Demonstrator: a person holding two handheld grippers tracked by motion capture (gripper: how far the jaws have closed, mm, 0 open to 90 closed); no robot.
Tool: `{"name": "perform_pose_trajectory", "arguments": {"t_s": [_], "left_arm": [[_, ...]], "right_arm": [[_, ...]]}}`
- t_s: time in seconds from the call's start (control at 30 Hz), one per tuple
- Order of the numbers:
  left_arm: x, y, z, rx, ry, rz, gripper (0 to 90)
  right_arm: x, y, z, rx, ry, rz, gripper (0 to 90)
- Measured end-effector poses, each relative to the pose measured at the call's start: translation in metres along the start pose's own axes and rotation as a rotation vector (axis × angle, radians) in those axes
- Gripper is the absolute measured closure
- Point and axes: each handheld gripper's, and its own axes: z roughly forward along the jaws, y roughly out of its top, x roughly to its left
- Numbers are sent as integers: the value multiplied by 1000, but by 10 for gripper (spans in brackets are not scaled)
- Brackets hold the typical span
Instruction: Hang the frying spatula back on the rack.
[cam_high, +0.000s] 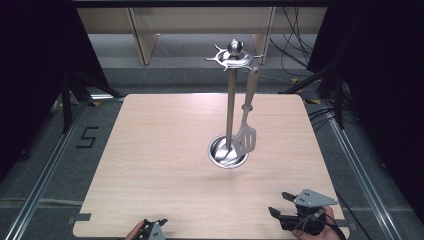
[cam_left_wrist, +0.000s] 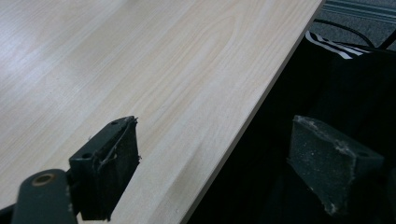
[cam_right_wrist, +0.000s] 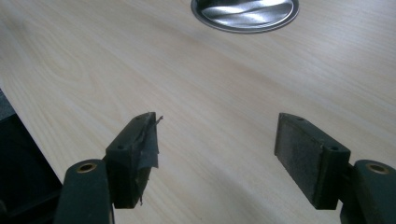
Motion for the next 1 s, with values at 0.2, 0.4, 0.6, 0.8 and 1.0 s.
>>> {"name": "perform_pose_trajectory", "arguments": {"t_s": [0.2,0.4,0.6,0.8,1.0], "left_arm": [[0,0,0,2,8,7,155],[0,0,0,1,9,3,155],[0,0,0,2,10,5,155],[0,0,1,2,3,1,155],[0,0,0,2,10,6,155]], "right_arm": [[5,-4,-2,4,-17,-20,310],[7,-7,-2,12,-17,-21,309],[6,-11,-2,18,-7,-7,309],[6,-11,-2,15,-27,-19,307],[5,-11,-2,21,-27,-24,307]]}}
